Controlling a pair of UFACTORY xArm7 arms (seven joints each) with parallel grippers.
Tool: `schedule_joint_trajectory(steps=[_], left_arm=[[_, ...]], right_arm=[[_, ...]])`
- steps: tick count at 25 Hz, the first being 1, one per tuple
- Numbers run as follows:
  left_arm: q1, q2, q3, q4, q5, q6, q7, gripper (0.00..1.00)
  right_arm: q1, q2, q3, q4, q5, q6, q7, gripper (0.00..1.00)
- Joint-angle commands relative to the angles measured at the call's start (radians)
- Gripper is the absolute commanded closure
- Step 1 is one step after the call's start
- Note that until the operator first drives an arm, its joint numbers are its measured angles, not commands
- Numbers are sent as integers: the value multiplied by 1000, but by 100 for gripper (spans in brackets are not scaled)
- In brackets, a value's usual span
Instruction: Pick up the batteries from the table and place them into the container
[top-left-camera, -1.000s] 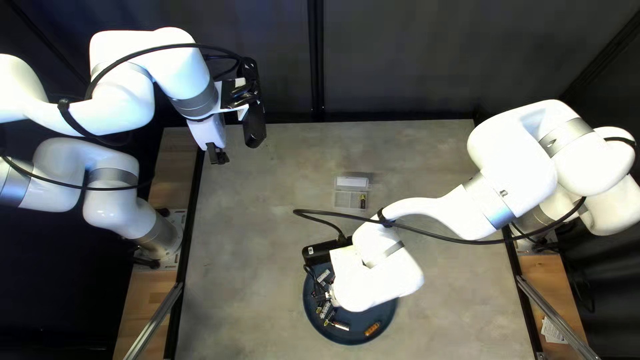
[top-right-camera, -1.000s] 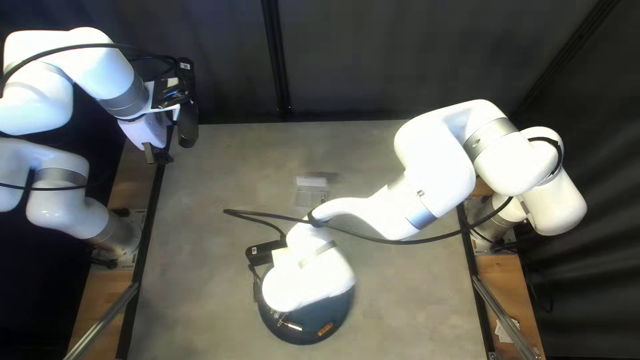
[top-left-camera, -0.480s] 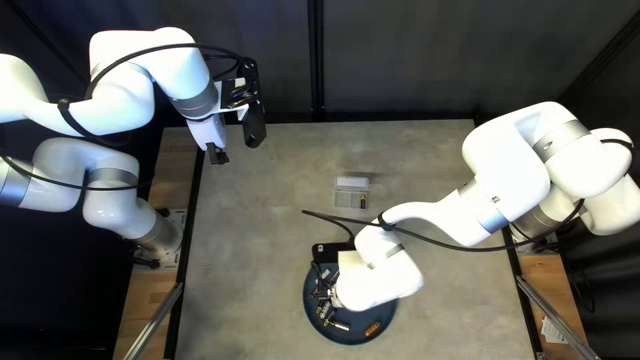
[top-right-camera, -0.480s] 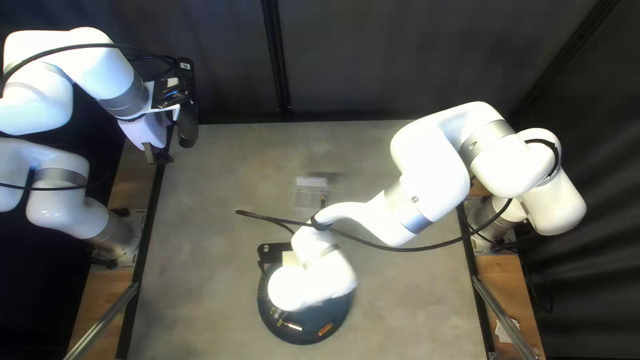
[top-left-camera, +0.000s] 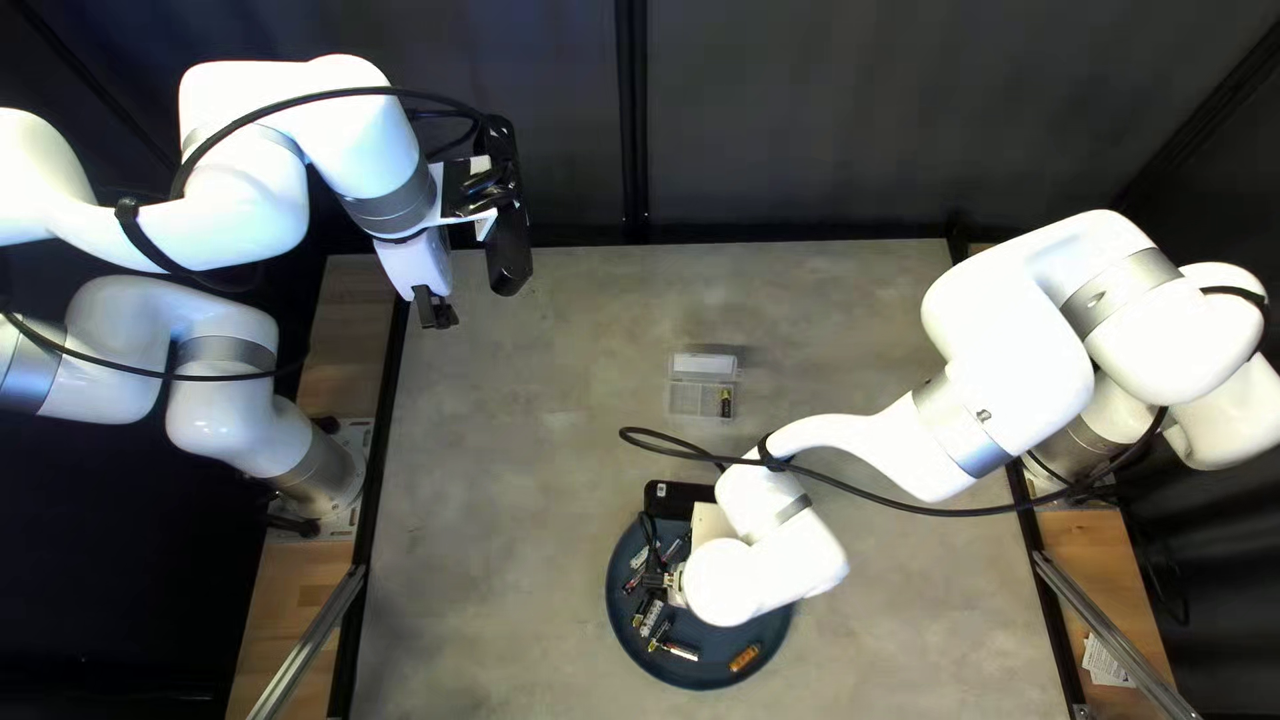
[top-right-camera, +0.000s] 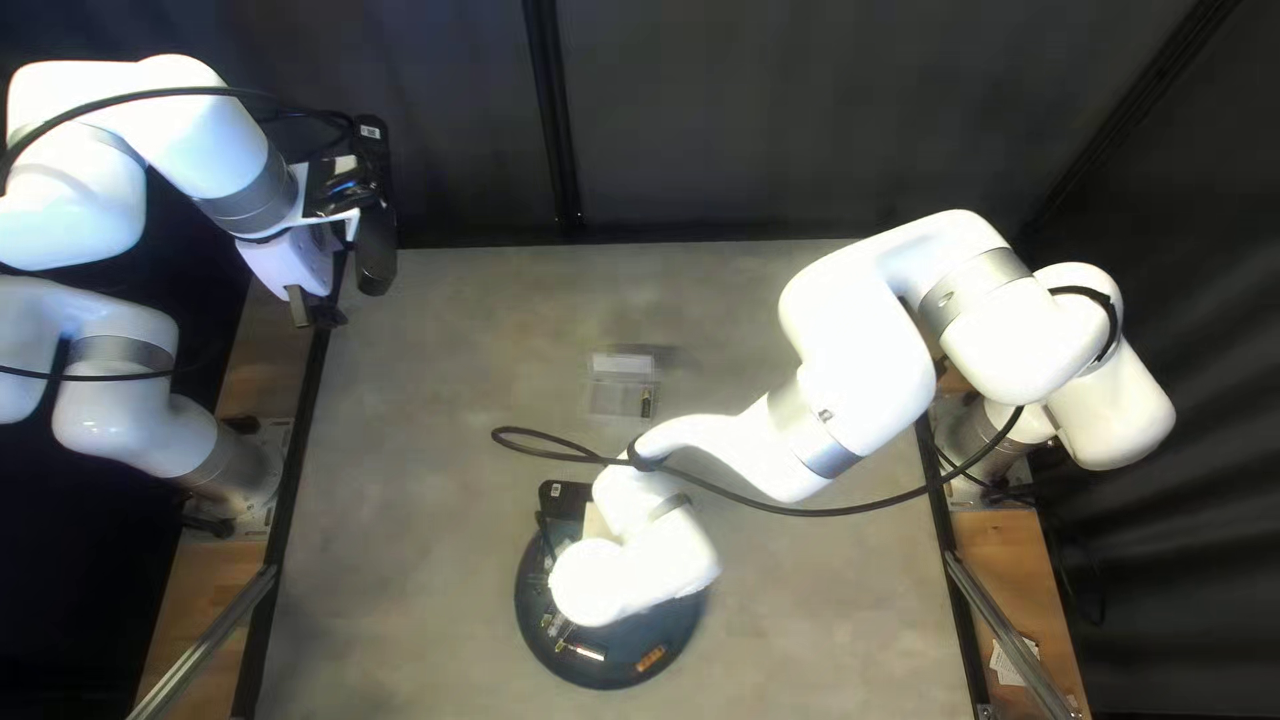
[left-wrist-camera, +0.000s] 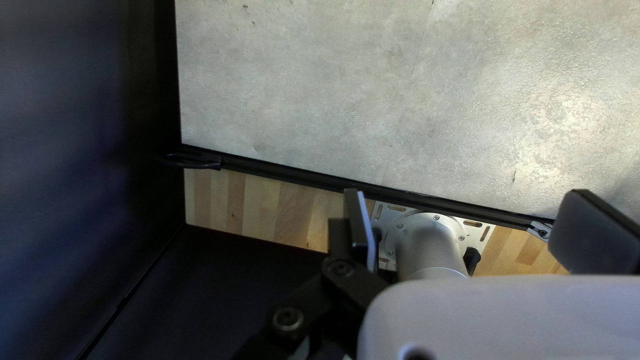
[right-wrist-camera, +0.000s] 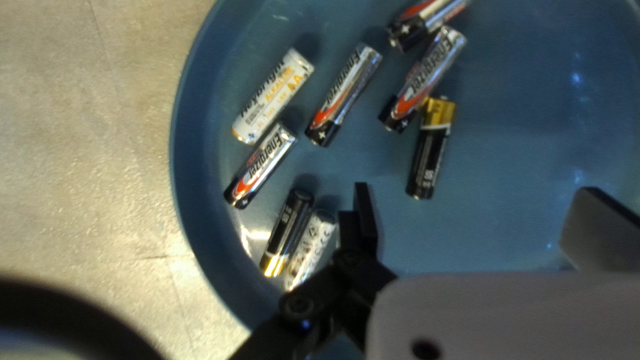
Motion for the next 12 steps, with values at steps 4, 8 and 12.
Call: schedule_joint_trajectory(steps=[4, 8, 12], left_arm=[[0, 0, 0, 0, 0, 0, 0, 0], [0, 0, 0, 0, 0, 0, 0, 0], [0, 0, 0, 0, 0, 0, 0, 0]], right_arm=[[-22, 13, 18, -15, 22, -32, -40, 0], [-41, 4, 23, -20, 36, -28, -64, 0], [-50, -3, 27, -19, 46, -15, -76, 13]])
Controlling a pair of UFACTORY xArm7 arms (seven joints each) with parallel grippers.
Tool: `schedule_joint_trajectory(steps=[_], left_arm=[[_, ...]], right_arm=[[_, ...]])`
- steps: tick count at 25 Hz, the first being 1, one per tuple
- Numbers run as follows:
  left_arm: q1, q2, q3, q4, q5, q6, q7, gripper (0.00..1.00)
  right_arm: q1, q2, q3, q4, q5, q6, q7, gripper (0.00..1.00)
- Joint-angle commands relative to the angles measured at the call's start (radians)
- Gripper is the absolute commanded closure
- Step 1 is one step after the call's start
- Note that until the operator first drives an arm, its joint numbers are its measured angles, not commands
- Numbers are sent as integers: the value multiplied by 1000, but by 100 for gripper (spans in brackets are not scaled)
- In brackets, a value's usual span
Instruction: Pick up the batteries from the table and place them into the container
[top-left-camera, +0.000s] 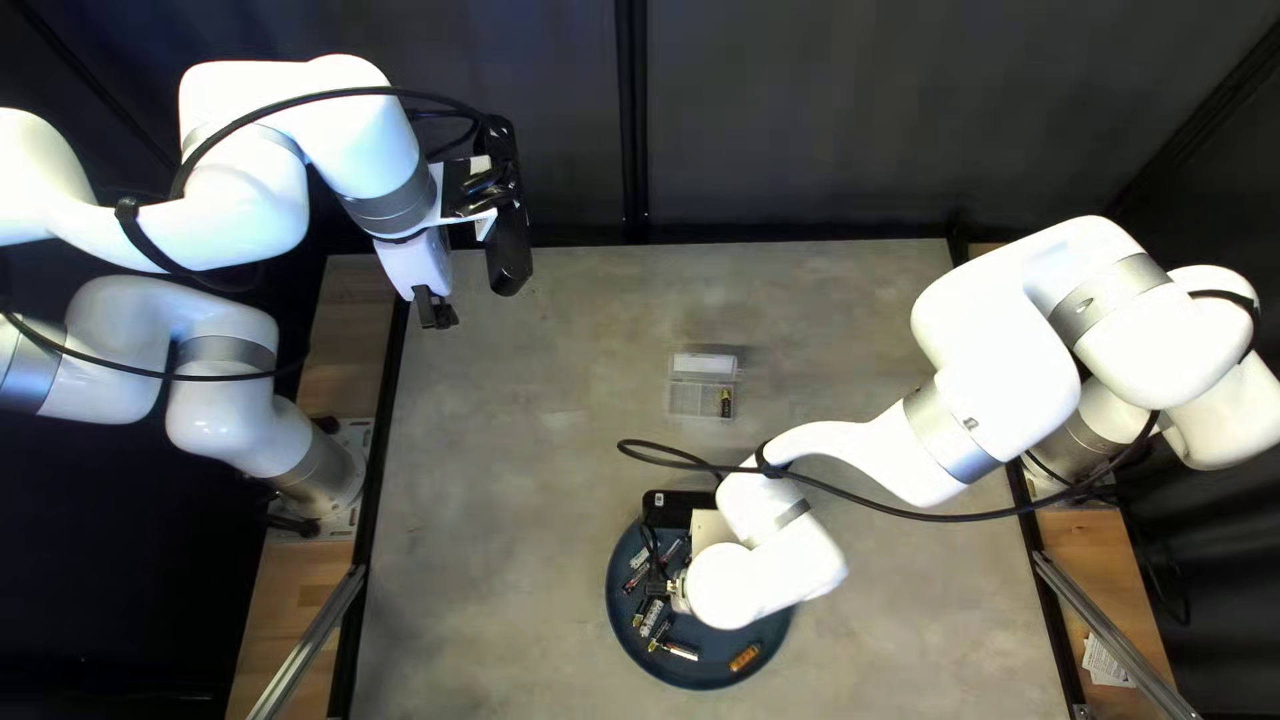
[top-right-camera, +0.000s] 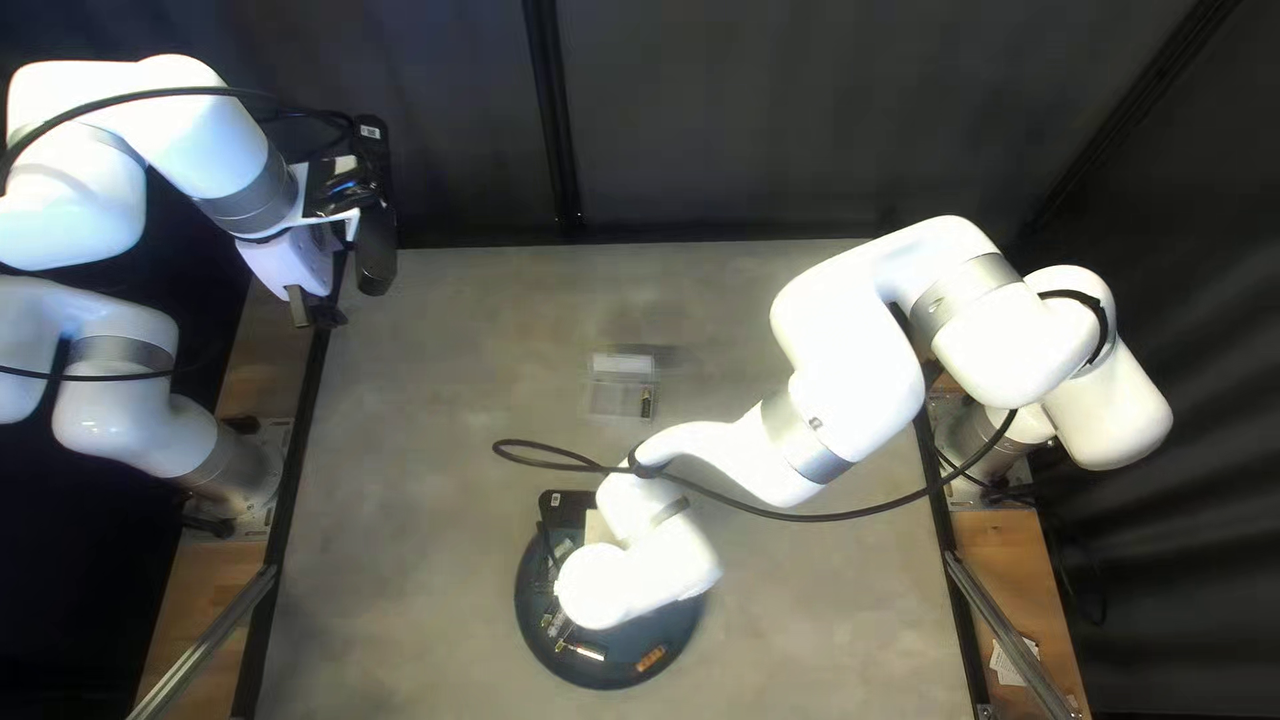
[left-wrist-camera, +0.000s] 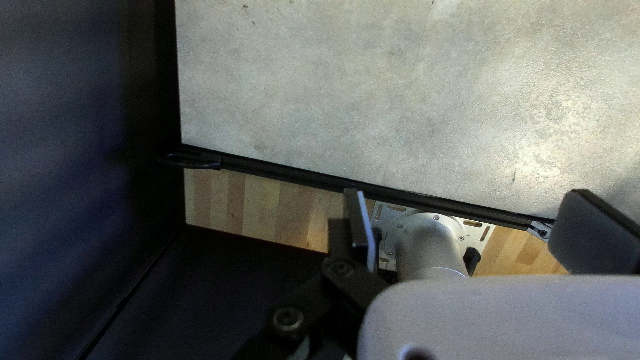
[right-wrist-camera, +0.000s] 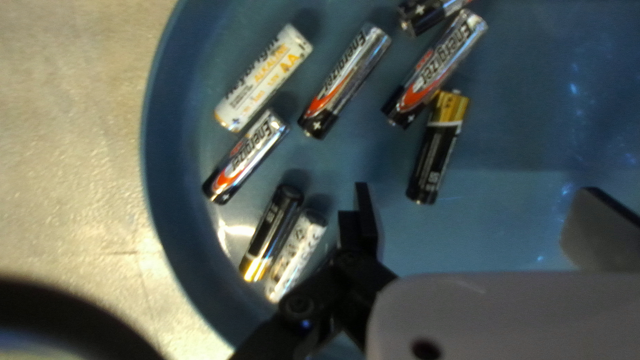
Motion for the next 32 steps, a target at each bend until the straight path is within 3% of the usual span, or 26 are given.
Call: schedule_joint_trajectory(steps=[1, 2, 3, 4, 12, 13, 14, 21, 25, 32], left_arm=[[0, 0, 0, 0, 0, 0, 0, 0], [0, 0, 0, 0, 0, 0, 0, 0], [0, 0, 0, 0, 0, 0, 0, 0], [0, 0, 0, 0, 0, 0, 0, 0], [0, 0, 0, 0, 0, 0, 0, 0], [0, 0, 0, 0, 0, 0, 0, 0], [0, 0, 0, 0, 0, 0, 0, 0], [0, 0, 0, 0, 0, 0, 0, 0], [0, 0, 0, 0, 0, 0, 0, 0], [0, 0, 0, 0, 0, 0, 0, 0]], right_arm=[[-11, -2, 4, 1, 12, 11, -14, 27], [-12, -1, 5, 2, 13, 11, -16, 74], [-15, 4, 6, 6, 17, 12, -20, 87], [-18, 13, 8, 12, 21, 12, -25, 93], [-22, 22, 16, 33, 30, 24, -40, 90], [-20, 13, 16, 32, 30, 31, -37, 91], [-13, -6, 17, 29, 26, 46, -30, 100], [15, -80, 18, 22, 1, 112, -13, 100], [-10, -152, 14, -38, 5, 126, -47, 100], [-144, -276, -39, -162, 40, 111, -224, 100]])
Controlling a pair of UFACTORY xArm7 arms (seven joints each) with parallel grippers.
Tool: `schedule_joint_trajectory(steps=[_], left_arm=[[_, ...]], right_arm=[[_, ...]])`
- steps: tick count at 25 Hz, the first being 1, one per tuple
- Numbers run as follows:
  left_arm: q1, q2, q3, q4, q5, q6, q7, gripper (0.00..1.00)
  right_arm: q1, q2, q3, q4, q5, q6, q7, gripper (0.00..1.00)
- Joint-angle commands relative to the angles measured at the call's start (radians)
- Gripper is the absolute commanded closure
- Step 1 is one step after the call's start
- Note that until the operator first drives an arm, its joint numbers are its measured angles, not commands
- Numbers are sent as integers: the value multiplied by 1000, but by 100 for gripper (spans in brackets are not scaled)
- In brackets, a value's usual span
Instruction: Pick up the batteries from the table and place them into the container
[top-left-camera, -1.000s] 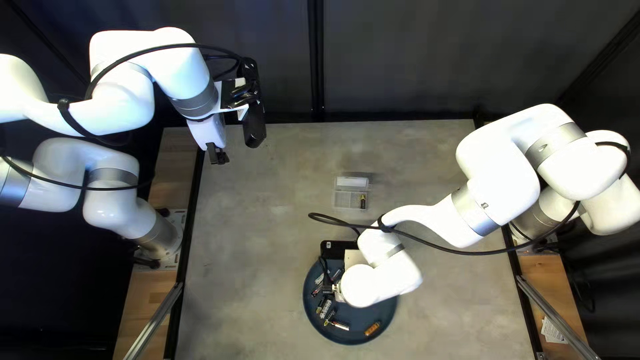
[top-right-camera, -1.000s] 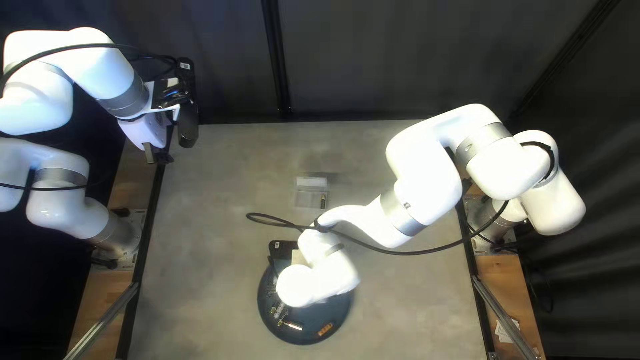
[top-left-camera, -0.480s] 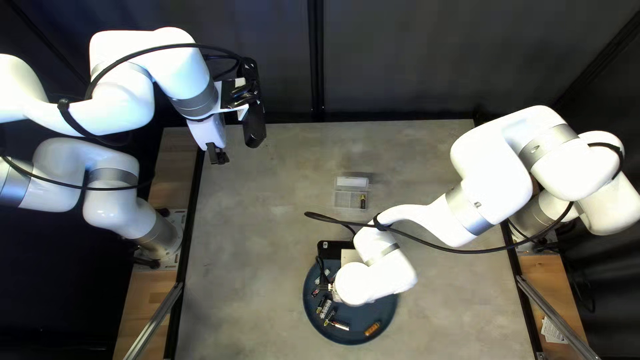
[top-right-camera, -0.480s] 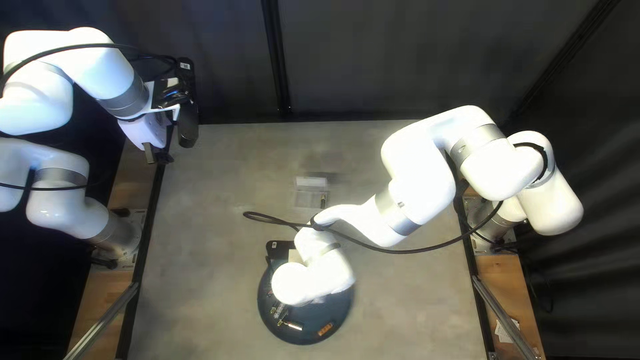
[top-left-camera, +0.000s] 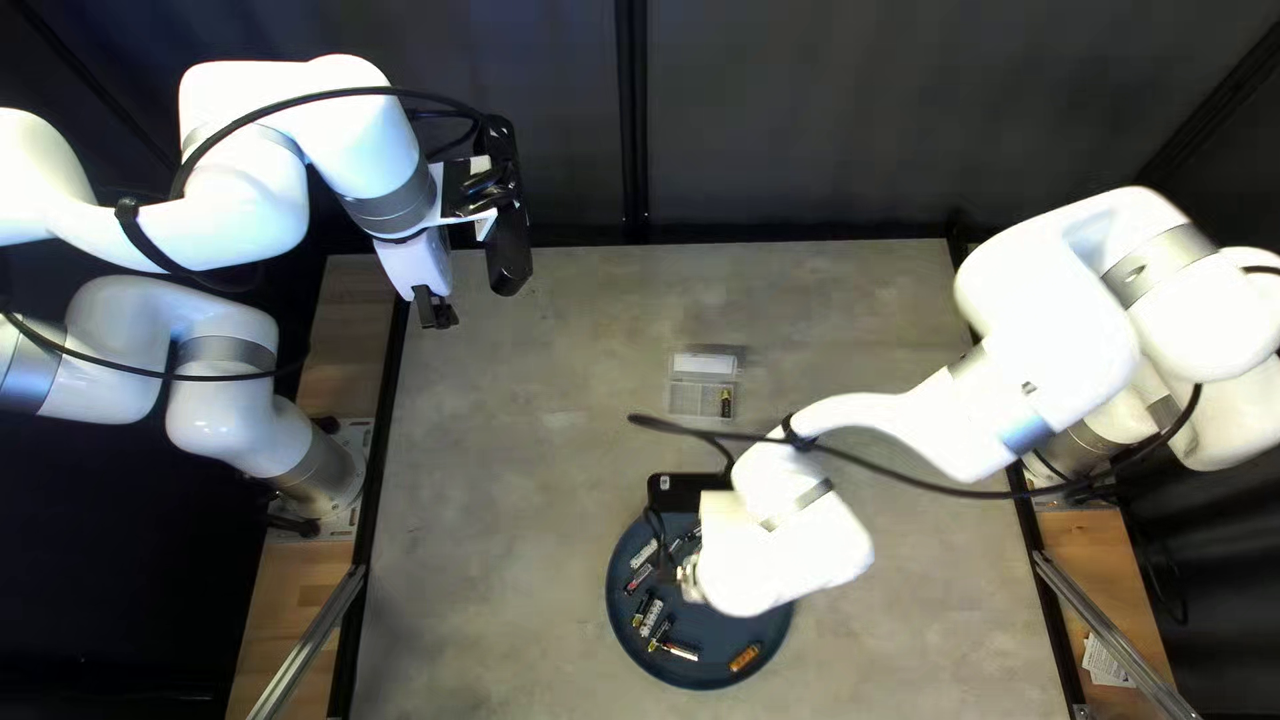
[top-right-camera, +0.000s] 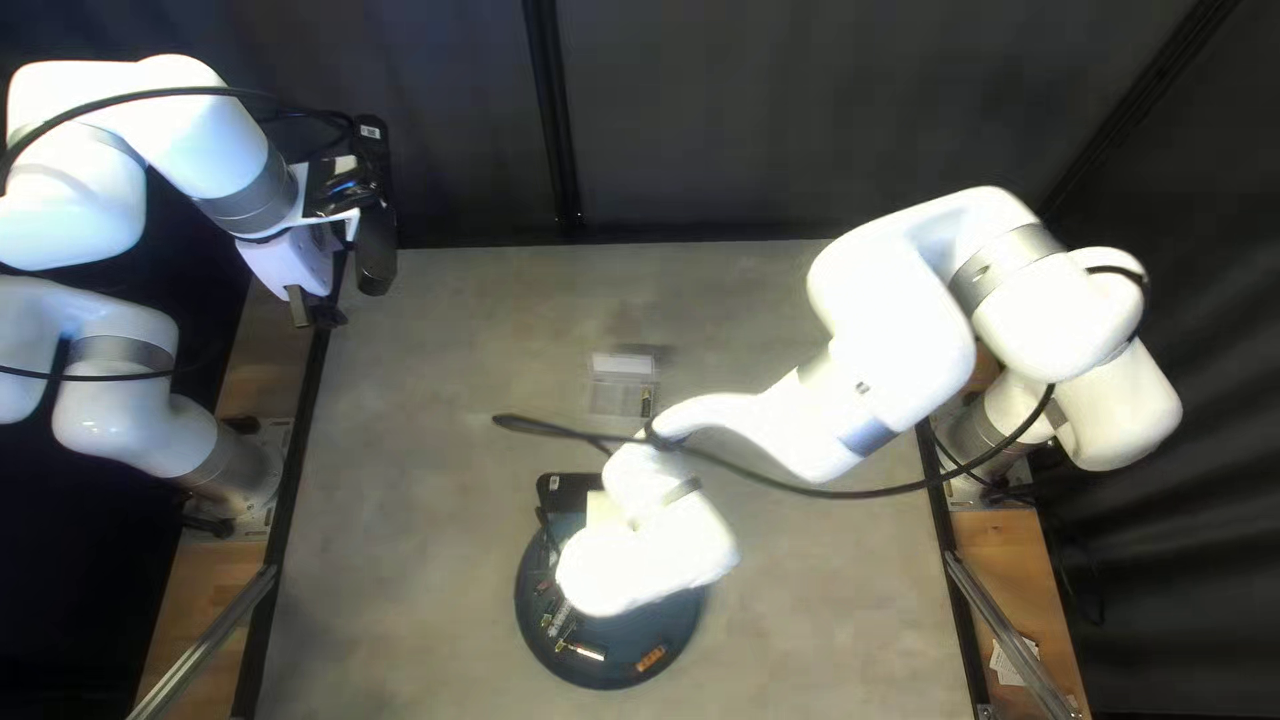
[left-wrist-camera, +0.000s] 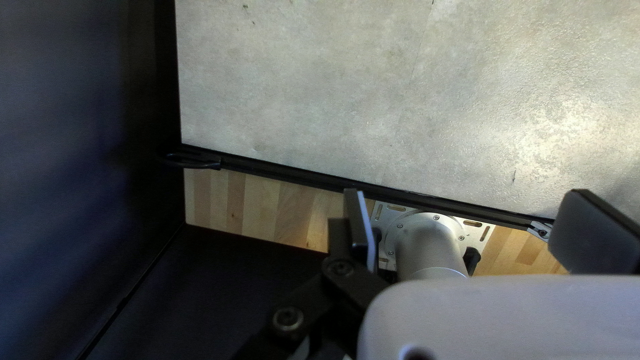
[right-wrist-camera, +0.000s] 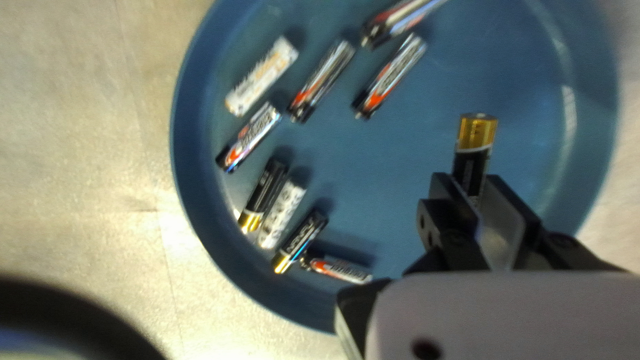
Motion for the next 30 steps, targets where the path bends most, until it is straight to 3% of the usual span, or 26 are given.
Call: schedule_joint_trajectory(steps=[1, 10, 30], left_arm=[[0, 0, 0, 0, 0, 0, 0, 0], [0, 0, 0, 0, 0, 0, 0, 0], [0, 0, 0, 0, 0, 0, 0, 0]], right_arm=[[-88, -52, -38, -75, 26, -33, -108, 100], [-214, -14, -74, -129, 73, -132, -289, 100], [-264, 14, -103, -129, 62, -144, -358, 100]])
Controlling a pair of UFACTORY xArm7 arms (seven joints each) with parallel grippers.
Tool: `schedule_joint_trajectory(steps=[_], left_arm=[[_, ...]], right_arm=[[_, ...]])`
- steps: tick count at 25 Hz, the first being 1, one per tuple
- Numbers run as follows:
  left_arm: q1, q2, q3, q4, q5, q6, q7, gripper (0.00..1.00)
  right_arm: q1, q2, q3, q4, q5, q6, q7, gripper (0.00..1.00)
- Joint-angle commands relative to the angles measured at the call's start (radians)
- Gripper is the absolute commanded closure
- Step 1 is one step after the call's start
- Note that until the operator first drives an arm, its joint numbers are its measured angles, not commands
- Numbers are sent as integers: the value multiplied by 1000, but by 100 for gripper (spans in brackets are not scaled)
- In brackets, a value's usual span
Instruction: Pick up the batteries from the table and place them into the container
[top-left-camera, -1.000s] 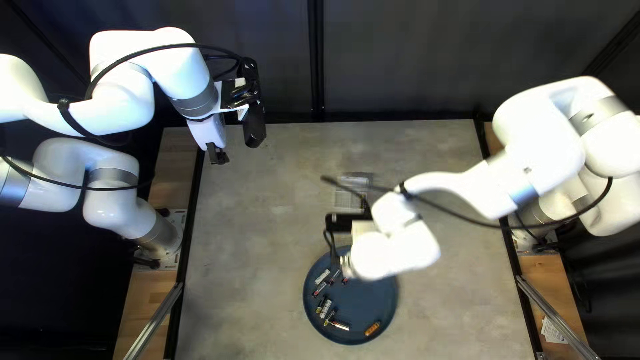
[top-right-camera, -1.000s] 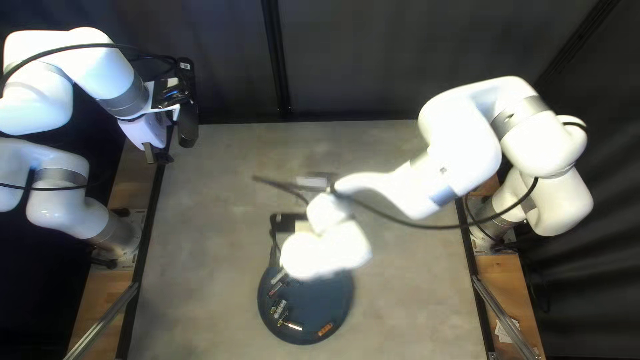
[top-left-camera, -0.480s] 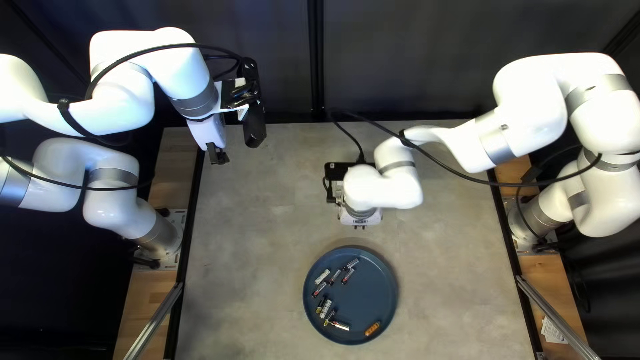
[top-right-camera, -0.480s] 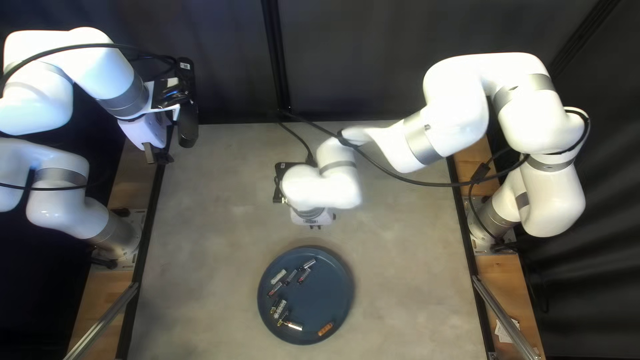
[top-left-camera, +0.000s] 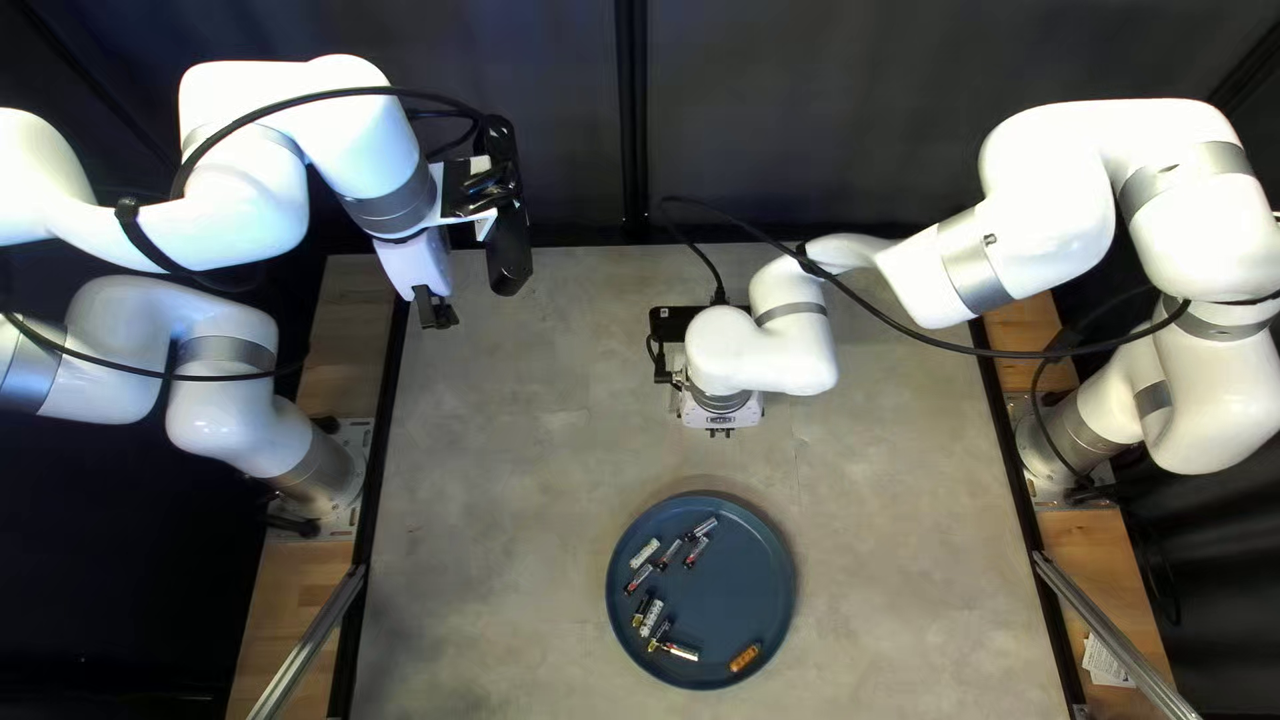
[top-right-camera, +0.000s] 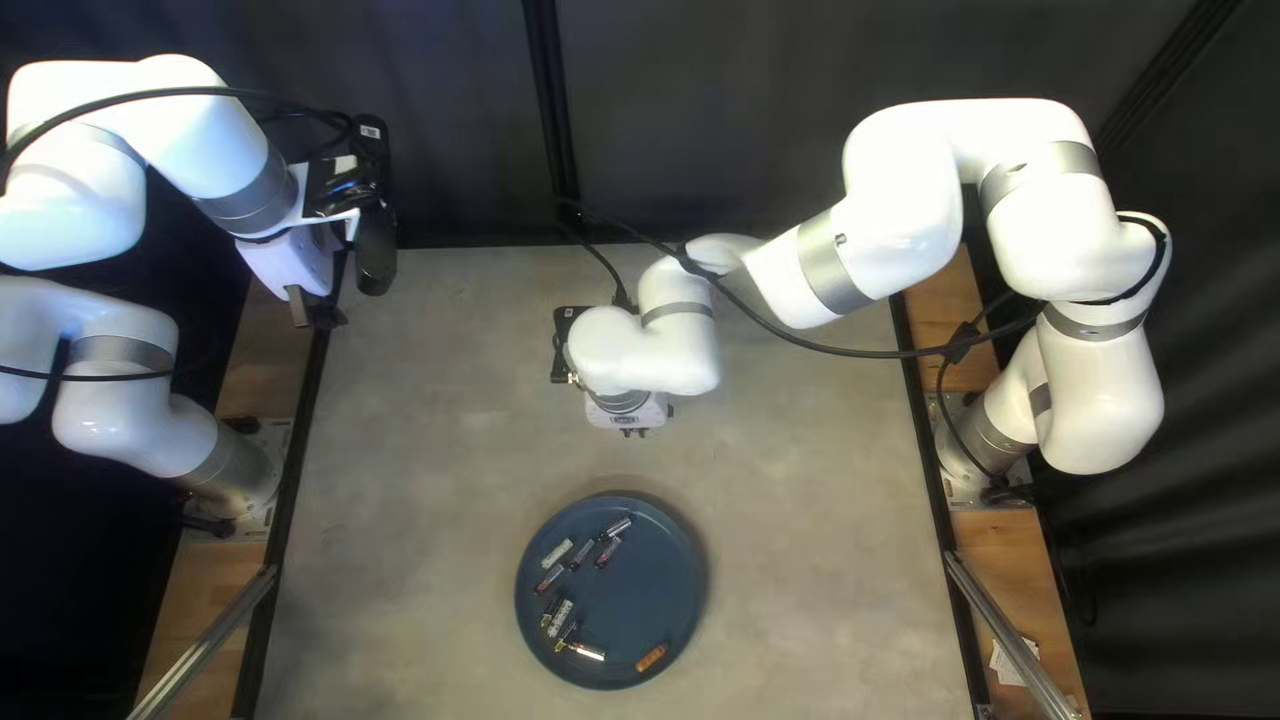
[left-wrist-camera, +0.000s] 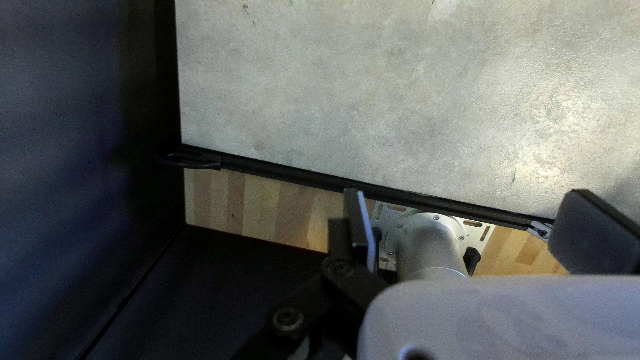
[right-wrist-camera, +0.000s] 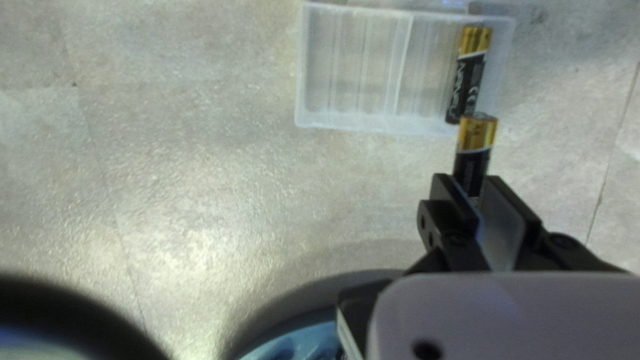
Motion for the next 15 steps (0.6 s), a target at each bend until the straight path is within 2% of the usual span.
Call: schedule_joint_trajectory(steps=[1, 10, 11, 12, 13, 15], left_arm=[[0, 0, 0, 0, 0, 0, 0, 0], [0, 0, 0, 0, 0, 0, 0, 0], [0, 0, 0, 0, 0, 0, 0, 0], [0, 0, 0, 0, 0, 0, 0, 0], [0, 0, 0, 0, 0, 0, 0, 0], [0, 0, 0, 0, 0, 0, 0, 0]], right_arm=[[-6, 10, -6, 8, -2, 2, -1, 100], [0, 17, -18, 17, -18, 15, 27, 98], [1, 19, -18, 19, -19, 16, 29, 87], [3, 26, -19, 26, -22, 18, 33, 57], [3, 28, -20, 28, -23, 18, 34, 34], [4, 35, -22, 35, -27, 21, 36, 29]])
